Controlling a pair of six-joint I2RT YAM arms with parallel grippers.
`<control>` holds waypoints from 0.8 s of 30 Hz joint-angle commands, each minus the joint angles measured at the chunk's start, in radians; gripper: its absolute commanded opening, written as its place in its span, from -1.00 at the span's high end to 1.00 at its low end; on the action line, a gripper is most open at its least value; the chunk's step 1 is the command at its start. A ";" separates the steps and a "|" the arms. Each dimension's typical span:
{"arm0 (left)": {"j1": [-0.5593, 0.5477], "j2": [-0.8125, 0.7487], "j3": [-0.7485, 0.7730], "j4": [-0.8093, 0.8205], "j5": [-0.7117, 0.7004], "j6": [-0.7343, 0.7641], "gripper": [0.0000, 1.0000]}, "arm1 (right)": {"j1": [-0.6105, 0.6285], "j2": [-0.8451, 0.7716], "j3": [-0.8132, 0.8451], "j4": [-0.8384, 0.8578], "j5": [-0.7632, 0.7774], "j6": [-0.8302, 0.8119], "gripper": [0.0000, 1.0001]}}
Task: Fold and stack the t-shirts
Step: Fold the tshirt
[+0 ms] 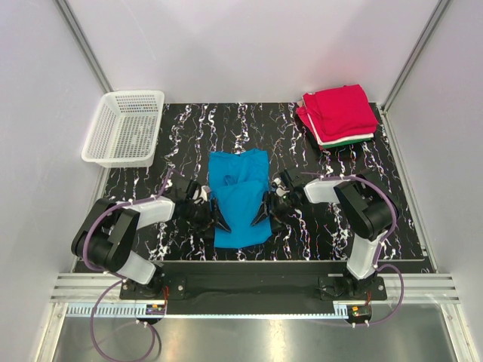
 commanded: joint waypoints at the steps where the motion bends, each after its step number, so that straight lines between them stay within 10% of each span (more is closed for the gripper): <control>1: -0.013 0.047 -0.052 -0.063 -0.202 0.079 -0.18 | 0.014 -0.012 -0.020 -0.139 0.138 -0.072 -0.25; 8: -0.013 0.055 -0.038 -0.069 -0.199 0.086 -0.18 | 0.019 -0.113 0.098 -0.515 0.356 -0.178 -0.34; 24: -0.015 0.036 -0.038 -0.088 -0.200 0.093 -0.18 | 0.036 0.009 0.060 -0.286 0.252 -0.132 -0.32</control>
